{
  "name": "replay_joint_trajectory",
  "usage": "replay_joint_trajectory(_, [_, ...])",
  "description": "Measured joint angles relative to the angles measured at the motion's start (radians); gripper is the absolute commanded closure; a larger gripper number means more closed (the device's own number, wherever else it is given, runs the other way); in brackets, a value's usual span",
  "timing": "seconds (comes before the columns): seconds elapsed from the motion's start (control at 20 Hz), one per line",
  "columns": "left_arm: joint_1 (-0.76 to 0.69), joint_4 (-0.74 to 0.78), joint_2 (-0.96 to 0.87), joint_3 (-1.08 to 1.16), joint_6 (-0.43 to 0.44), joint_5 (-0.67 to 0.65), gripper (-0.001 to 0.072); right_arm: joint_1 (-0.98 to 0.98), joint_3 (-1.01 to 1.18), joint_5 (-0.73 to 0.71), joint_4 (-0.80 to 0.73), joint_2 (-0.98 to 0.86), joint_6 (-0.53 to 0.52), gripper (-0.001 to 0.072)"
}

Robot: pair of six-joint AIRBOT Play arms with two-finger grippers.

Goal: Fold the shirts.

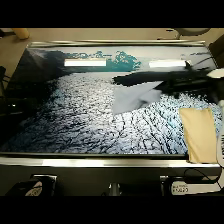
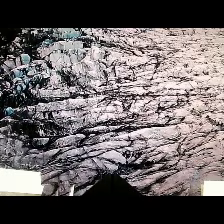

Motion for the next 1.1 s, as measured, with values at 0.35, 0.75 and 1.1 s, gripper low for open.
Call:
replay_joint_trajectory(0.35, [0.0,0.0,0.0,0.0,0.007,0.022,0.0684,-0.446,0.097,0.168,-0.116,0.089,0.123,0.0694])
replay_joint_trajectory(0.75, [0.0,0.0,0.0,0.0,0.013,0.025,0.0684,-0.63,0.108,0.256,-0.369,0.167,0.239,0.0694])
replay_joint_trajectory(1.1, [-0.028,-0.007,0.0,0.0,0.014,0.026,0.0683,-0.647,-0.022,0.351,-0.829,0.218,0.289,0.0685])
